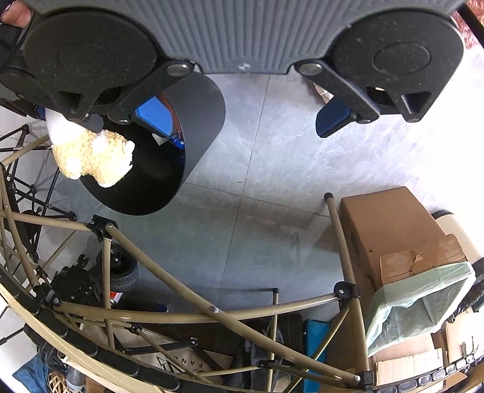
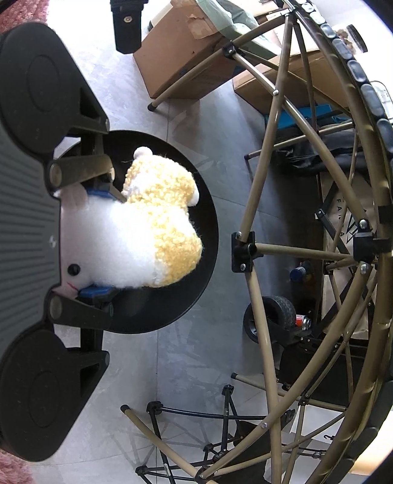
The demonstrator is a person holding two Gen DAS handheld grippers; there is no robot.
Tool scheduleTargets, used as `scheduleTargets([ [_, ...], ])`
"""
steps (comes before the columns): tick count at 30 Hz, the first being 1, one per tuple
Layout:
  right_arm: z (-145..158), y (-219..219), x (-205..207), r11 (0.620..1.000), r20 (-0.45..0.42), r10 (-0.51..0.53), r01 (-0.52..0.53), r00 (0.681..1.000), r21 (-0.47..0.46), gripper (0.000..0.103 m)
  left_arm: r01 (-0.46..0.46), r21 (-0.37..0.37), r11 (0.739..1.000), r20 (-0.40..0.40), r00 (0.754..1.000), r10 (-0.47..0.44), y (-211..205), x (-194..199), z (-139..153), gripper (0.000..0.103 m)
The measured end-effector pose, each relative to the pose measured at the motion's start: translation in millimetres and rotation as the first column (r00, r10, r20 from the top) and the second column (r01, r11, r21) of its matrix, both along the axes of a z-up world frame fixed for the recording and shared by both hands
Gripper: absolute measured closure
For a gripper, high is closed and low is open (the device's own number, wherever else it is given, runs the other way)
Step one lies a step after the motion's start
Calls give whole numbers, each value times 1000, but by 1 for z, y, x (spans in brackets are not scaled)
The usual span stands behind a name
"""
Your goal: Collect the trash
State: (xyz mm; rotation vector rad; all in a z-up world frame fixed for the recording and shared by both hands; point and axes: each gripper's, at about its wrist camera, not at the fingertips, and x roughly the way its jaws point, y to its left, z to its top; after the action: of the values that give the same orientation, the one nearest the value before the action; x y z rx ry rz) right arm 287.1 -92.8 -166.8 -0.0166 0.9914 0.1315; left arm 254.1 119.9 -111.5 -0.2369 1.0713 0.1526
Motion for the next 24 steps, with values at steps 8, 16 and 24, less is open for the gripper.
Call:
scheduleTargets([
  [8, 2, -5, 3, 999, 10, -43, 44, 999, -14, 0, 5, 3, 1000, -11, 1000, -5, -1, 0, -3, 0],
  [16, 2, -8, 2, 999, -4, -43, 43, 999, -10, 0, 16, 8, 1000, -12, 1000, -16, -4, 0, -3, 0],
  [24, 3, -9, 0, 999, 1, -39, 39, 999, -4, 0, 25, 11, 1000, -9, 1000, -24, -7, 0, -2, 0],
])
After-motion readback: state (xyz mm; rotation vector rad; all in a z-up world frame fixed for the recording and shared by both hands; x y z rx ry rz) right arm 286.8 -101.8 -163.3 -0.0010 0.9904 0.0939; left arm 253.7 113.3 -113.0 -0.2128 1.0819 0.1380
